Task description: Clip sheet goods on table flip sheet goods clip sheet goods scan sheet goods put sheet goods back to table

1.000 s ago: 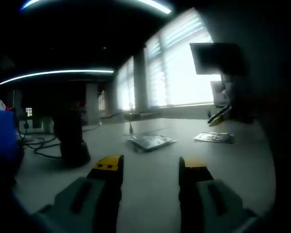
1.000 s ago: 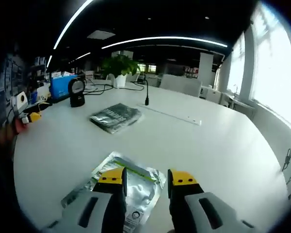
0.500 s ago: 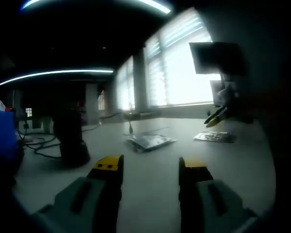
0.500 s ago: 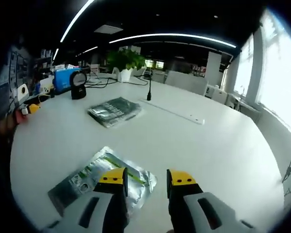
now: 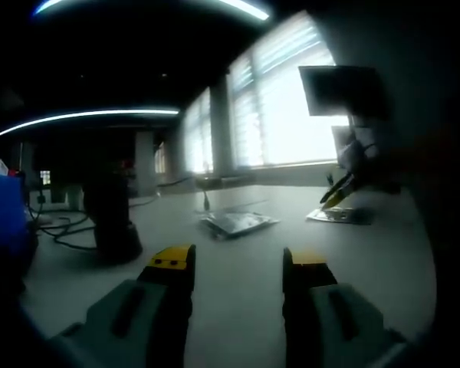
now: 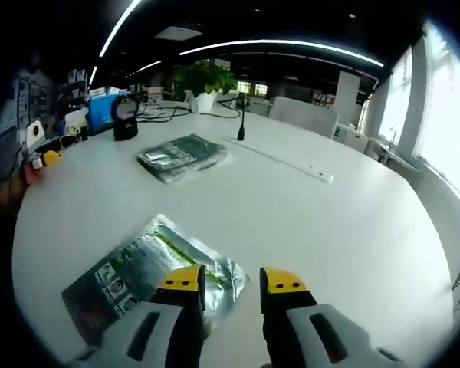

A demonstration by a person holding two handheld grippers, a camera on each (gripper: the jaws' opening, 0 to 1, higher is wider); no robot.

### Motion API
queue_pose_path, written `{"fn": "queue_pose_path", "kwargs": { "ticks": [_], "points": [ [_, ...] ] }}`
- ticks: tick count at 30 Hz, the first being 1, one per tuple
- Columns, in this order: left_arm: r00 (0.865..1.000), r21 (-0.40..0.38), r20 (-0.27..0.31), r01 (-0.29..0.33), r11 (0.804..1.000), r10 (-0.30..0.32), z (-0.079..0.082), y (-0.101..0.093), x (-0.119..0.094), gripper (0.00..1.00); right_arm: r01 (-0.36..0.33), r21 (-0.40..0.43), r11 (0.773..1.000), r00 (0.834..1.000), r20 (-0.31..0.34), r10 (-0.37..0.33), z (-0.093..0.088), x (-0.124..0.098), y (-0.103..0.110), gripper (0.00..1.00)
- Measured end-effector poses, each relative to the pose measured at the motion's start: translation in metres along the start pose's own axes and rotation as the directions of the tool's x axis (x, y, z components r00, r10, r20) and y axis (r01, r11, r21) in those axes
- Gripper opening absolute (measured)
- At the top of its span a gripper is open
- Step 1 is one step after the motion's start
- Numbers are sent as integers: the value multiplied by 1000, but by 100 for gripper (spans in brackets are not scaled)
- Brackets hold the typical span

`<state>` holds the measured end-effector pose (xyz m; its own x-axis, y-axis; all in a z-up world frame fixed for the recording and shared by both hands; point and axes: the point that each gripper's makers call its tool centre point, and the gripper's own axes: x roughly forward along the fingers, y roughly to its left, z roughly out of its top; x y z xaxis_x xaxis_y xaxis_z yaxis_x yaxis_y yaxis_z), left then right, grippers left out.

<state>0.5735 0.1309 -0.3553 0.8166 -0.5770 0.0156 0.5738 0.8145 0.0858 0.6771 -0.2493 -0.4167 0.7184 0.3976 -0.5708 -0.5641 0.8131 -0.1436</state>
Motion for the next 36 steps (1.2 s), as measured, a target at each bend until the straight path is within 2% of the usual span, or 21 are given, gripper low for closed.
{"fn": "queue_pose_path", "kwargs": {
  "ticks": [2,8,14,15,23,25,32,36],
  "points": [
    [1000,-1,1,-1,1000,1,0,0,0,38,-3,40,999,1000,2,3,-1,1,-1,22],
    [1000,-2,0,0,1000,0,0,0,0,38,-15,39,999,1000,-12,16,-3,4,7,13],
    [1000,0,0,0,1000,0,0,1,0,38,-2,87,996,1000,-12,3,-5,4,2,19],
    [1000,0,0,0,1000,0,0,1,0,38,-9,111,994,1000,-14,10,-6,4,3,19],
    [1000,2,-2,0,1000,0,-1,1,1,38,-10,144,990,1000,-18,13,-6,3,5,14],
    [1000,2,-2,0,1000,0,-1,1,1,38,1,141,990,1000,-22,2,-6,3,3,10],
    [1000,3,-2,0,1000,0,-1,2,1,38,9,143,990,999,-37,-3,-7,2,1,8],
    [1000,4,-2,0,1000,0,-1,3,1,38,3,122,992,999,-50,3,-6,2,6,2]
  ]
}}
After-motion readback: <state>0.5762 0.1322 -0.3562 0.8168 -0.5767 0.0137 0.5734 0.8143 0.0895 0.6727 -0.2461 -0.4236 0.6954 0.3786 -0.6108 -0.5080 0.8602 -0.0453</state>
